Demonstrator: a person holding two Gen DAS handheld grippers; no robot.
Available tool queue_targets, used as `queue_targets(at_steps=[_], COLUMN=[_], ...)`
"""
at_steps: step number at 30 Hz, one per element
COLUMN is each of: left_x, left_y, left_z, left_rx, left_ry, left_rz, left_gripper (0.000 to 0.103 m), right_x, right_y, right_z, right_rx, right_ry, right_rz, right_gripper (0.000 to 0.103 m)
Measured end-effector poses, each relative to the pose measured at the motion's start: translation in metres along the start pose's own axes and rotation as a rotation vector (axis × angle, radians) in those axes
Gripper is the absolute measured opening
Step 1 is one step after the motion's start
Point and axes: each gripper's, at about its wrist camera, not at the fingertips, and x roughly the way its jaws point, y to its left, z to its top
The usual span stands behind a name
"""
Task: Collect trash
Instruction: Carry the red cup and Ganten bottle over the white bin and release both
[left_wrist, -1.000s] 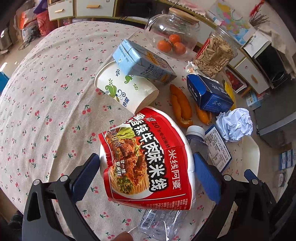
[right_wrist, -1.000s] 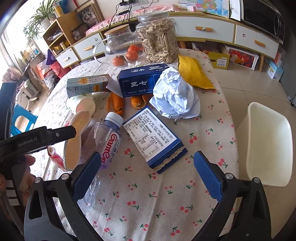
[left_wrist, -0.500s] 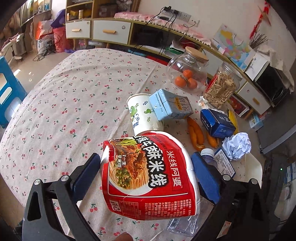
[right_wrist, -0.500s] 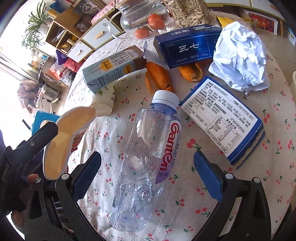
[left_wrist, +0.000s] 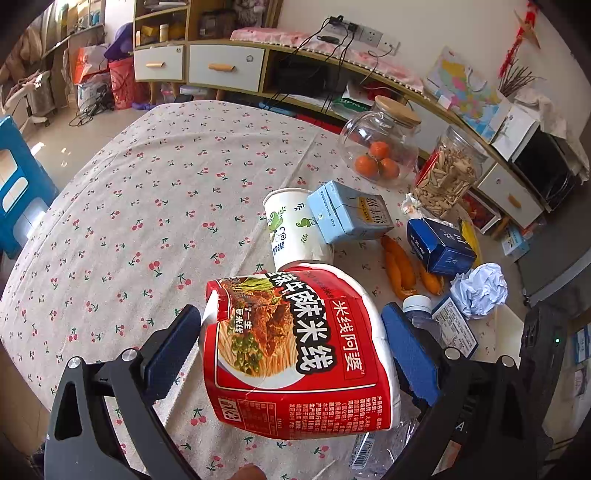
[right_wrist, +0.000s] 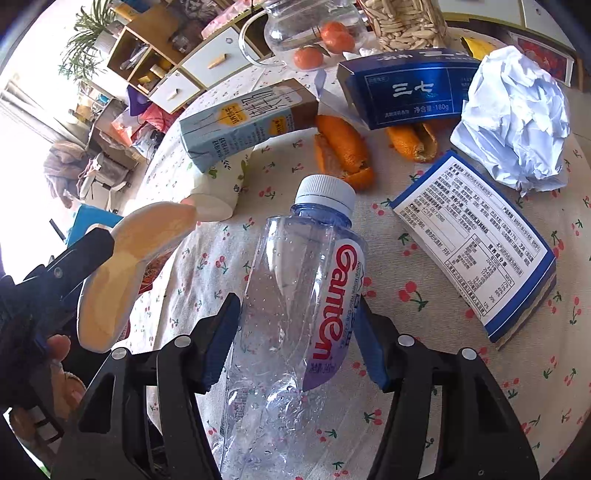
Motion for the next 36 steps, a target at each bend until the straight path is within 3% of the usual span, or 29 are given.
queue_targets(at_steps=[8, 17, 23, 36], left_x=[-0.008, -0.035, -0.059, -0.070], left_y=[0.000, -0.011, -0.035, -0.121], left_z=[-0.001, 0.000, 0.001, 0.002], left_rx=[-0.012, -0.022, -0.006, 0.093], left_ry=[-0.035, -0.134, -0.218, -0.224], left_rz=[-0.022, -0.077, -0.119, -0.180], left_gripper=[0.095, 0.095, 0.095, 0.095], right_x=[-0.026, -0.089, -0.128, -0.211], right_y=[0.009, 0.011, 0.003, -0.060], right_z=[0.003, 0.007, 0.015, 0.023], right_rx=[-0.071, -0.179, -0.196, -0.158], right_ry=[-0.090, -0.296, -0.384, -0.560], right_rz=[0.002, -0.064, -0.106, -0.261], right_gripper=[0.057, 0.057, 0.057, 0.058])
